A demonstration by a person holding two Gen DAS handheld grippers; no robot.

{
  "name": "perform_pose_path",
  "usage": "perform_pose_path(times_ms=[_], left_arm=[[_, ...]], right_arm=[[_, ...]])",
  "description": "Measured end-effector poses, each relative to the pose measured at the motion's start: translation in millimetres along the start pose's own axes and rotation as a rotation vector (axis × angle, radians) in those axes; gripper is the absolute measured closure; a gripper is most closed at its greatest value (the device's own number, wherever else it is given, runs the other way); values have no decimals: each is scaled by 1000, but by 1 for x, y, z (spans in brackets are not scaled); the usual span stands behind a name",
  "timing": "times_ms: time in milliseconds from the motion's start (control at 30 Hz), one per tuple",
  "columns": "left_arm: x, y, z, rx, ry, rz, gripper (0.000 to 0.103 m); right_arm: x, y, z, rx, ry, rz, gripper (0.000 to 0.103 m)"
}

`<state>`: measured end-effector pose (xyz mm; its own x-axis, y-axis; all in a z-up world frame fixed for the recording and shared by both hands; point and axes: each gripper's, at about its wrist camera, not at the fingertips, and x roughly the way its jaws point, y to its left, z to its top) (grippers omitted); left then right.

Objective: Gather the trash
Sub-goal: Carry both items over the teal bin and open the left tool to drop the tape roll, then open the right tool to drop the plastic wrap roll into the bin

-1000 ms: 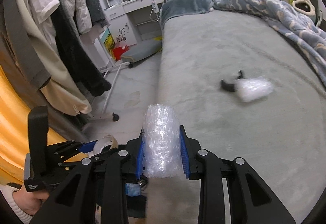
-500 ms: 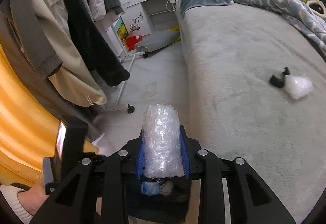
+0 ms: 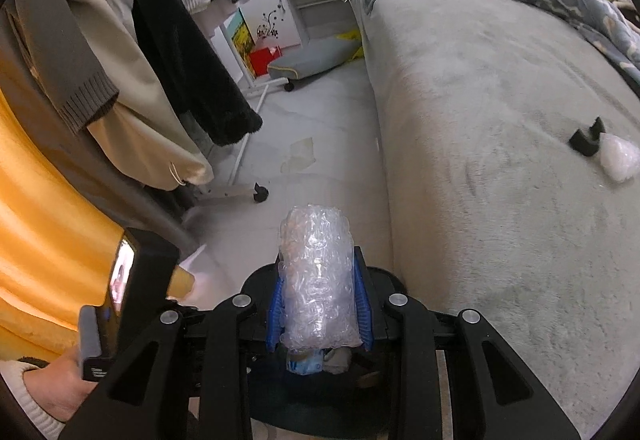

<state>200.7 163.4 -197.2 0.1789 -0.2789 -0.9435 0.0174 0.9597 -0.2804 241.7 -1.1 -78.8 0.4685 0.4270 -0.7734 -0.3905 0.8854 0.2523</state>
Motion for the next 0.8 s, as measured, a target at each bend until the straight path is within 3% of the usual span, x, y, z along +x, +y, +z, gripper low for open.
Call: perform_pose_path(times_ms=[267,533,800], left_arm=[[-24,15,-3,24,-77,42,24],[-57,43,3,-5,-195,17,24],[-85,67,4,-39,-289,-1,24]], right_arm=[[29,10,0,-67,72,-21,73],[64,21,-5,-108,158,-3,73],[116,26,-25,-130,272,-43,73]])
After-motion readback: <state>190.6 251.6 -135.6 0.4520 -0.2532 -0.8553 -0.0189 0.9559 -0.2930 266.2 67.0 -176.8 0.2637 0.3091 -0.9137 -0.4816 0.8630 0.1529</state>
